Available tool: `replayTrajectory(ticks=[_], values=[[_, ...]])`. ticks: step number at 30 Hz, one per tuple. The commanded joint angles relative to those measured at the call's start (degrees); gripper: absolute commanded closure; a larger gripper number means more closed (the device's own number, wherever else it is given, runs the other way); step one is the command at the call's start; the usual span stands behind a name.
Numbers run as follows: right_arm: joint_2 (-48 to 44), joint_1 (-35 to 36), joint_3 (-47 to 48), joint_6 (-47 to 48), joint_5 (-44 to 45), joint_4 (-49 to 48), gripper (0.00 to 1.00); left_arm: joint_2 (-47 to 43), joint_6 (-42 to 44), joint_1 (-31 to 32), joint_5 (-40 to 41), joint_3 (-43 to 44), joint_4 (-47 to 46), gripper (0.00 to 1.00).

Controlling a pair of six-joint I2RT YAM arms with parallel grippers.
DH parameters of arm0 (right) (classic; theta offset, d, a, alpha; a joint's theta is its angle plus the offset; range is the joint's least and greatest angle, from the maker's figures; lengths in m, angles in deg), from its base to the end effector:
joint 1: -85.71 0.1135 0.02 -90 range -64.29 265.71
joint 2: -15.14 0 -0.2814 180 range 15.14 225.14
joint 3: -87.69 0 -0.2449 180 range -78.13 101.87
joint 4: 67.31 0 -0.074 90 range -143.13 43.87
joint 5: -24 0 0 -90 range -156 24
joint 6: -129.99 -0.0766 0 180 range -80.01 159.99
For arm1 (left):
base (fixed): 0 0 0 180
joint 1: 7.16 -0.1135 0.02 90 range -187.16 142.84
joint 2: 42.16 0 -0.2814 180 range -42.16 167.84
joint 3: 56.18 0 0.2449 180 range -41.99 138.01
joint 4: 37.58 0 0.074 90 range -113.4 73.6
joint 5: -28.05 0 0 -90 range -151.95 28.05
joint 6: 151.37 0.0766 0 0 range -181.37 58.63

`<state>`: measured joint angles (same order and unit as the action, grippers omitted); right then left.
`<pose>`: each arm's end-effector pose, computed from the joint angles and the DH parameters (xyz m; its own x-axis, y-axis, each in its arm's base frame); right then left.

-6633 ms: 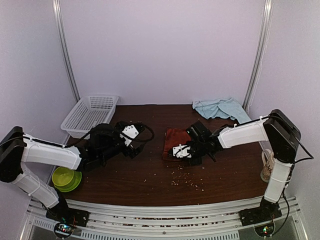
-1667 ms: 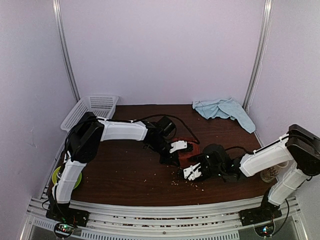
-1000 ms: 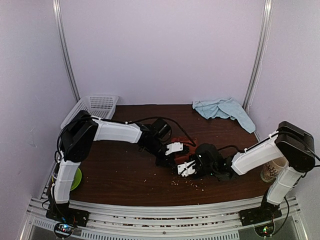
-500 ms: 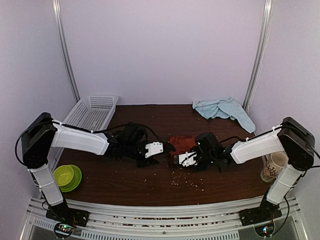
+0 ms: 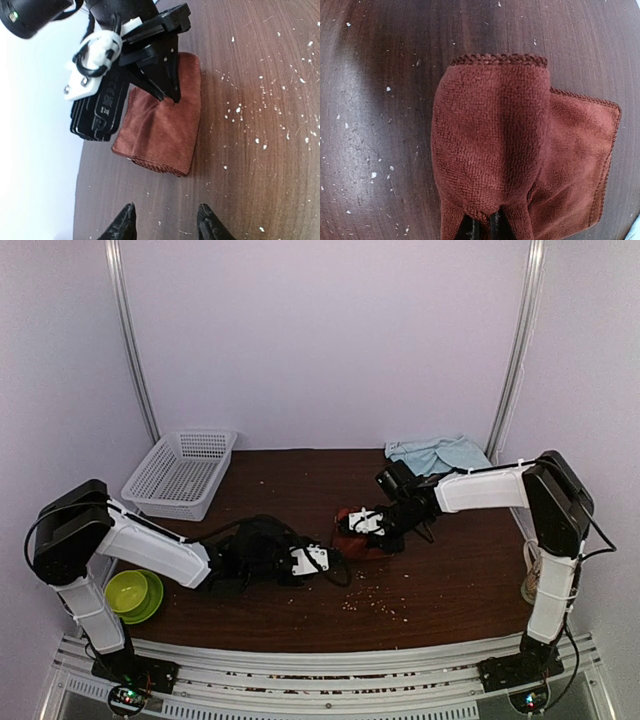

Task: Roll the towels
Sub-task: Roll the towel at the center of the board.

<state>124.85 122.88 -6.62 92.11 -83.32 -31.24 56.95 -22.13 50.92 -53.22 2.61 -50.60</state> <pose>0.3145 0.2671 0.1512 0.1245 -0.8512 -0.5099 -0.9720 -0.0013 -0.2351 0.2131 -0.3201 0.1642 0.2978 0.7045 -0.6442 0.7479 0.2472 0.6160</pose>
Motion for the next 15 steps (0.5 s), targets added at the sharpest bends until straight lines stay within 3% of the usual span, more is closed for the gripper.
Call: replayTrajectory(ticks=[1,15], values=[[3.07,-0.62,2.12,0.49,-6.43,13.58,1.00,1.67,4.66,0.65,1.55,-0.44,-9.38,0.58],[13.18,-5.45,17.08,0.62,-16.01,29.17,0.99,14.26,12.70,2.91,5.12,4.87,-16.37,0.56]])
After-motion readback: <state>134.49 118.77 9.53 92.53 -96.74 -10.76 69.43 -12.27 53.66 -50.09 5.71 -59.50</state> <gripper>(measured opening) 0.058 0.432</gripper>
